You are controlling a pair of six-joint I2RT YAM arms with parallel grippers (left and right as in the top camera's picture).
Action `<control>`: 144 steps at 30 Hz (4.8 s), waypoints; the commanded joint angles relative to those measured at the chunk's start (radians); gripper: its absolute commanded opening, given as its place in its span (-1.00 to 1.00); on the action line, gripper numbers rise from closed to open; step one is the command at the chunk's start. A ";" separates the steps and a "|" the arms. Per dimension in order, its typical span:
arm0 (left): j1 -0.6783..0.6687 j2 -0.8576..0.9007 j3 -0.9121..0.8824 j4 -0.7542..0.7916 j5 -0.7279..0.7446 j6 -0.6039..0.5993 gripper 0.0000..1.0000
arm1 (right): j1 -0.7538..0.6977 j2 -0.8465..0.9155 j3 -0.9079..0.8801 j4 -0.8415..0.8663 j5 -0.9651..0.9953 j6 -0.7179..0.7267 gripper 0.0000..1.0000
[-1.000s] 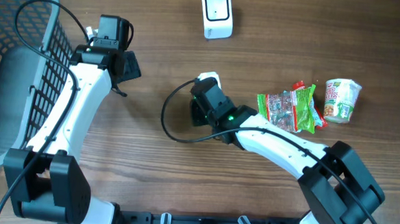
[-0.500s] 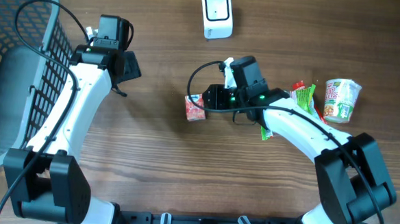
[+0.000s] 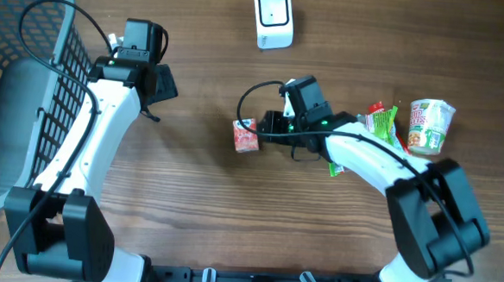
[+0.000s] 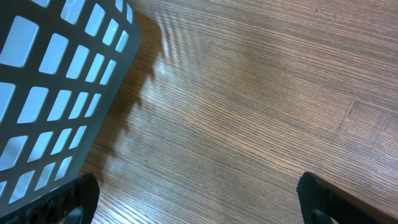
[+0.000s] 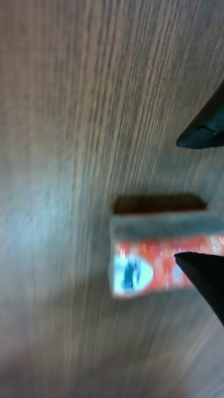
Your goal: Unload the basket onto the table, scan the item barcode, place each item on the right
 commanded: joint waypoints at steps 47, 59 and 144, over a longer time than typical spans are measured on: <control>0.003 -0.005 -0.001 0.001 -0.013 0.012 1.00 | -0.127 -0.248 -0.004 -0.077 -0.367 -0.142 -0.91; 0.003 -0.006 -0.001 0.001 -0.013 0.012 1.00 | -0.293 -0.271 0.305 -0.355 -0.253 -0.090 -0.91; 0.003 -0.006 -0.001 0.001 -0.013 0.012 1.00 | -0.263 0.031 0.534 -0.583 0.128 -0.362 1.00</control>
